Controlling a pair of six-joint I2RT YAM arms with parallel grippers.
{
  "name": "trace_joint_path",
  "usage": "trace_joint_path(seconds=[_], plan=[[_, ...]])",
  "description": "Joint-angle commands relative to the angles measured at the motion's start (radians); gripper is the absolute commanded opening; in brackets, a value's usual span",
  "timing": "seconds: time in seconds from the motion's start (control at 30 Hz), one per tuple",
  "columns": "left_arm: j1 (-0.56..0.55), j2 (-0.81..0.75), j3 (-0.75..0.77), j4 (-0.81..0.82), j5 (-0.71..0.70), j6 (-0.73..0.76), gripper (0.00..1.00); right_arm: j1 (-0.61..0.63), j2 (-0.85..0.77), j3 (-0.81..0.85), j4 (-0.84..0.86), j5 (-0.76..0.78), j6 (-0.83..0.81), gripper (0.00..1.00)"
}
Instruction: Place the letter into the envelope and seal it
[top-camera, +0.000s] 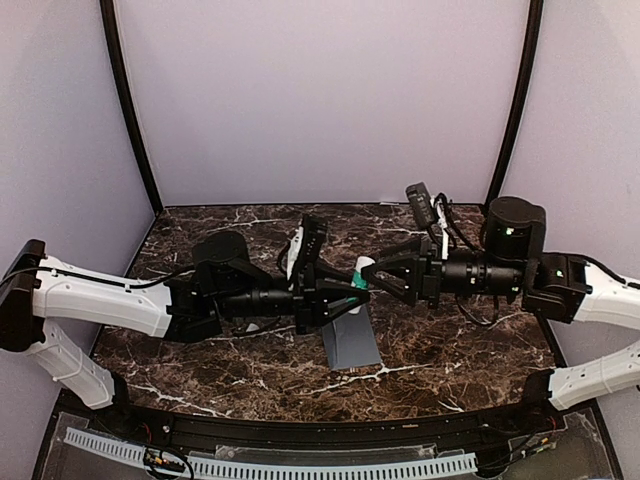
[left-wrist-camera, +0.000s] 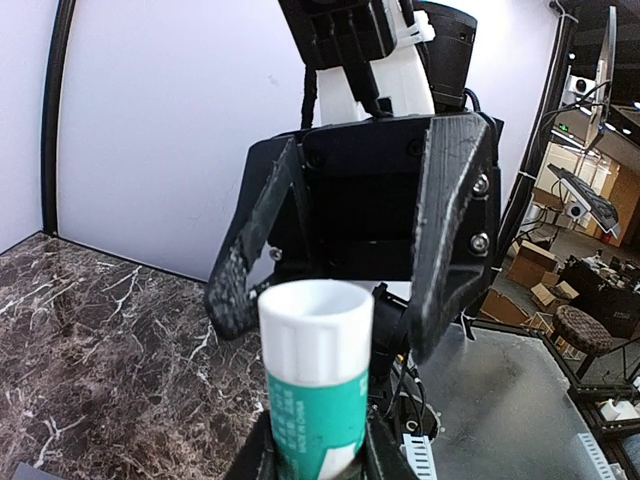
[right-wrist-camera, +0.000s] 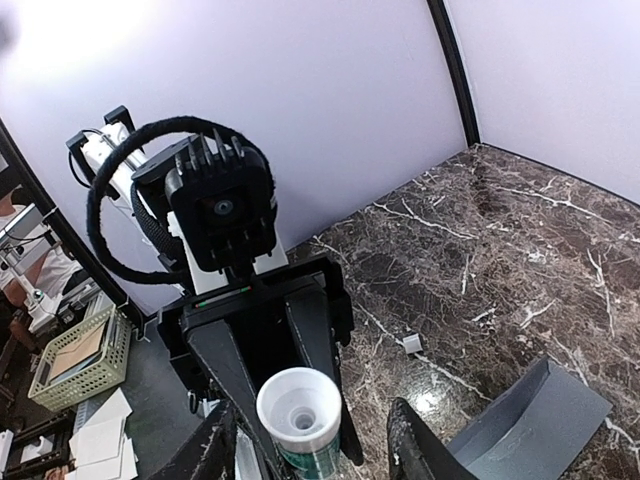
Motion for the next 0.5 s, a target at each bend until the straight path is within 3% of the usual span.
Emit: trace_joint_path(seconds=[0.0,0.47], plan=[[0.0,-0.002,-0.002,0.041,0.011,-0.015,0.0,0.024,0.031,0.046,0.05,0.005,-0.018,0.47],[0.0,0.0,-0.007,0.033,-0.004,-0.008,0.0,0.038,0.064,0.074,0.07,0.035,-0.021,0.4]])
